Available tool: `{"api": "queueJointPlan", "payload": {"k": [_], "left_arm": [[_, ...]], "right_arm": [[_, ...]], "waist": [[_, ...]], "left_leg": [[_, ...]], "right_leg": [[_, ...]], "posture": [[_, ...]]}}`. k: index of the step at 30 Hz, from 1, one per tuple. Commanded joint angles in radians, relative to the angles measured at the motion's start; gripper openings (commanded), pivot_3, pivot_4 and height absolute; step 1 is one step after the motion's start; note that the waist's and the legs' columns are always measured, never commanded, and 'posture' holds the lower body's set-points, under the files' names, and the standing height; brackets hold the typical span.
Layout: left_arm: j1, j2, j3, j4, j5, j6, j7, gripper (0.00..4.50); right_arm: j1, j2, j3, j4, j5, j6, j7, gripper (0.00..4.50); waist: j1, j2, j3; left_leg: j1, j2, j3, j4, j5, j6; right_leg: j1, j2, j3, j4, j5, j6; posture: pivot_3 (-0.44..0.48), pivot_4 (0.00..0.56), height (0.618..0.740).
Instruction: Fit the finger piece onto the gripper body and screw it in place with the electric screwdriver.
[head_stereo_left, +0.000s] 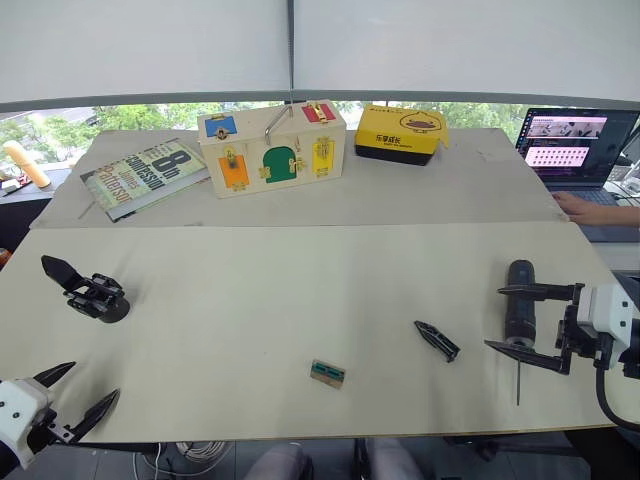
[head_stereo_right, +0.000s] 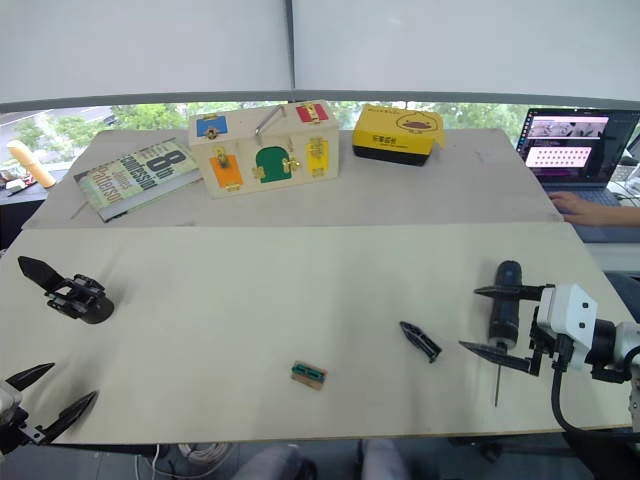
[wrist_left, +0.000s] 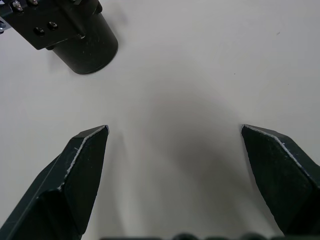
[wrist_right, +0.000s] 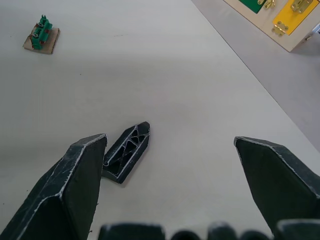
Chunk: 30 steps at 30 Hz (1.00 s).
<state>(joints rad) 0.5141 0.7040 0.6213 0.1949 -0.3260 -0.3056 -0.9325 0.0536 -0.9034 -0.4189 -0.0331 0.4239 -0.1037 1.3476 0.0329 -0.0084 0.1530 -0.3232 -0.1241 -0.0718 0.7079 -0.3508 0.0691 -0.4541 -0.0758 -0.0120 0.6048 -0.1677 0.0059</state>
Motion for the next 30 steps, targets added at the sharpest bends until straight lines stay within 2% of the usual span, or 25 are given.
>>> {"api": "queueJointPlan", "payload": {"k": [1,4,6,11,14,17,20,26,30], "left_arm": [[0.006,-0.008,0.037,-0.053,-0.078,0.063,0.011,4.50],[-0.007,-0.029,0.080,-0.119,-0.205,0.184,0.022,4.50],[-0.012,-0.053,0.118,-0.128,-0.247,0.219,0.056,4.50],[-0.006,-0.164,0.201,-0.118,-0.257,0.202,0.176,4.50],[0.013,-0.241,0.211,-0.151,-0.256,0.214,0.236,4.50],[0.043,-0.302,0.193,-0.201,-0.242,0.210,0.263,4.50],[0.054,-0.346,0.170,-0.285,-0.239,0.219,0.301,4.50],[0.003,-0.334,0.127,-0.374,-0.210,0.280,0.394,4.50],[-0.072,-0.273,0.050,-0.379,-0.134,0.402,0.476,4.50]], "right_arm": [[-0.008,0.005,-0.009,-0.033,0.029,0.009,-0.028,4.49],[-0.033,0.040,0.018,-0.083,0.055,0.015,-0.060,4.49],[-0.051,0.087,0.025,-0.142,0.123,0.022,-0.081,4.49],[-0.097,0.234,0.102,-0.319,0.244,0.051,-0.173,4.49],[-0.112,0.314,0.163,-0.378,0.237,0.027,-0.218,4.49],[-0.118,0.345,0.217,-0.402,0.217,0.030,-0.231,4.49],[-0.126,0.326,0.241,-0.414,0.249,0.071,-0.215,4.49],[-0.150,0.297,0.240,-0.408,0.270,0.094,-0.202,4.49],[-0.173,0.292,0.252,-0.418,0.277,0.118,-0.214,4.49]], "waist": [[0.000,0.000,0.000],[-0.003,0.000,0.000],[-0.007,0.000,0.000],[-0.024,0.000,0.000],[-0.022,-0.001,0.000],[-0.018,-0.002,0.000],[-0.009,-0.004,0.000],[-0.008,-0.004,0.000],[-0.012,-0.004,0.000]], "left_leg": [[0.000,0.000,0.000,0.000,0.000,0.000],[0.000,0.000,0.000,0.000,0.000,0.000],[0.000,0.000,0.000,0.000,0.000,0.000],[0.001,0.000,0.000,-0.001,-0.001,-0.001],[0.002,0.000,0.001,-0.003,-0.001,-0.001],[0.002,-0.001,0.001,-0.003,-0.001,-0.001],[0.002,-0.001,0.001,-0.003,-0.001,-0.001],[0.003,0.000,0.001,-0.003,-0.001,-0.001],[0.003,0.000,0.001,-0.003,0.000,-0.002]], "right_leg": [[0.000,0.000,0.000,0.000,0.000,0.000],[0.000,0.000,0.000,0.000,0.000,0.000],[0.000,0.000,0.000,0.001,0.000,0.000],[-0.002,0.000,0.000,0.002,0.000,0.000],[-0.001,0.000,0.000,0.002,0.000,0.000],[-0.001,0.000,0.000,0.001,0.000,0.000],[0.000,0.000,-0.001,0.000,0.000,0.000],[0.000,0.000,-0.001,0.001,0.000,0.000],[-0.001,0.000,-0.001,0.003,0.000,0.000]], "posture": [[0.000,0.150,0.740],[0.000,0.150,0.740],[0.000,0.150,0.740],[0.000,0.150,0.740],[0.000,0.150,0.740],[0.000,0.150,0.740],[0.000,0.150,0.740],[0.000,0.150,0.740],[0.000,0.150,0.740]]}}
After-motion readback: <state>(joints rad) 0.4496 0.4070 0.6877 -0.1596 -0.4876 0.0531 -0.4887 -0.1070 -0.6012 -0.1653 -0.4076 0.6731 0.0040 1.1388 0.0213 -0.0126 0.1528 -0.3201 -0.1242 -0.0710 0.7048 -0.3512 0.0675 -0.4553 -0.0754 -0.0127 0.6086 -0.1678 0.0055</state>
